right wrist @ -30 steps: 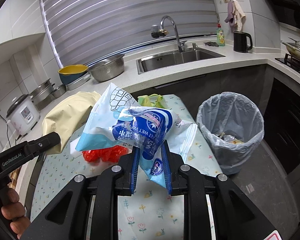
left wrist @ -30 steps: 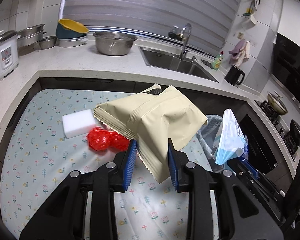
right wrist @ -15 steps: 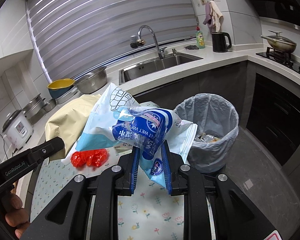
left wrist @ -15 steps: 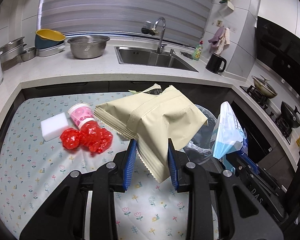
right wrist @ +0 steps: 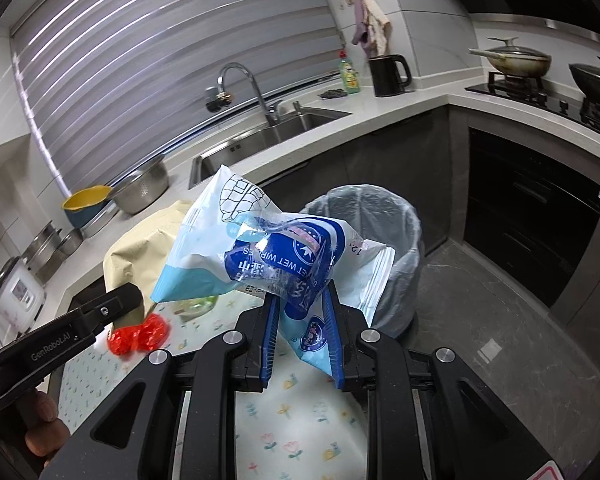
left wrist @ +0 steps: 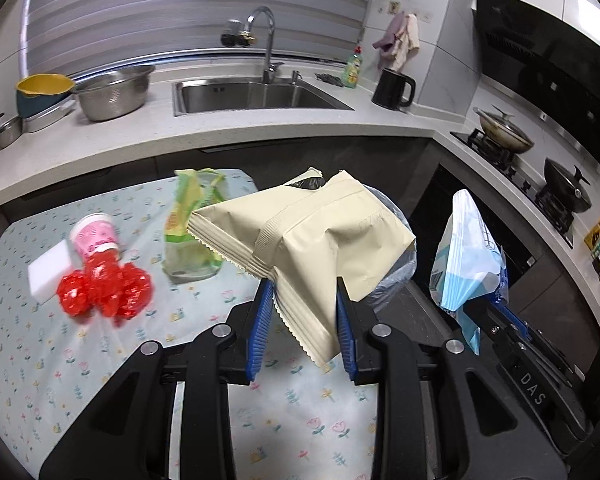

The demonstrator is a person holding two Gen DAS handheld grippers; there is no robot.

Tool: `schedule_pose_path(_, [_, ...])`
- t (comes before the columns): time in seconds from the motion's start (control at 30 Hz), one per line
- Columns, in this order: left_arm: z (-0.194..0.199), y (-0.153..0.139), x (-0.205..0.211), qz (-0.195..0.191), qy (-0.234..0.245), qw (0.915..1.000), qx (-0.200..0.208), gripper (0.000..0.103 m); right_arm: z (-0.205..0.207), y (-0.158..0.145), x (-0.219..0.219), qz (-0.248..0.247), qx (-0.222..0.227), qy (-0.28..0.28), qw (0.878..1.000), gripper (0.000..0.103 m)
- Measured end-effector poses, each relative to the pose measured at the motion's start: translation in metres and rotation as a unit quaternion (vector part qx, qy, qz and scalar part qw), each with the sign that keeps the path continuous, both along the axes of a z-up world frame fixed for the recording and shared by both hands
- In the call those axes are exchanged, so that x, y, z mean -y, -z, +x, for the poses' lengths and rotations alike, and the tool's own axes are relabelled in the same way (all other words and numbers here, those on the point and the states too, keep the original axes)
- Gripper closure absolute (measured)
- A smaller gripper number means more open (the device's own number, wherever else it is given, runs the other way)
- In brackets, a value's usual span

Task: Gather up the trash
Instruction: 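Carry the beige snack bag and wet wipes pack in both tools toward the bin, then open the left tool over the bin dropping the beige bag while the right tool drops the wipes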

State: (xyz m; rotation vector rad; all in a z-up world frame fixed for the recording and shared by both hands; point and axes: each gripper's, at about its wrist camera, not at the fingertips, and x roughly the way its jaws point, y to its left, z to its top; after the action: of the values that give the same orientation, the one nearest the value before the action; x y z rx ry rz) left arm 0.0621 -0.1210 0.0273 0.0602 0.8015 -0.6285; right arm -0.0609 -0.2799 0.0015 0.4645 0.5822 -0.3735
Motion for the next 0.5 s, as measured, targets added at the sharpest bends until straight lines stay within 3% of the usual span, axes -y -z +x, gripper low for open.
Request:
schedule_pose_path(0.2, [0.013, 0.018, 0.05, 0.014, 0.037, 0.9992, -0.007, 0.073, -0.001, 0.017, 0.039, 0.014, -0.011, 0.041, 0.999, 0.082])
schedule_pose_path(0.5, [0.07, 0.051, 0.116, 0.009, 0.073, 0.9964, -0.043, 0.07, 0.019, 0.044, 0.085, 0.022, -0.032, 0.083, 0.996, 0.082])
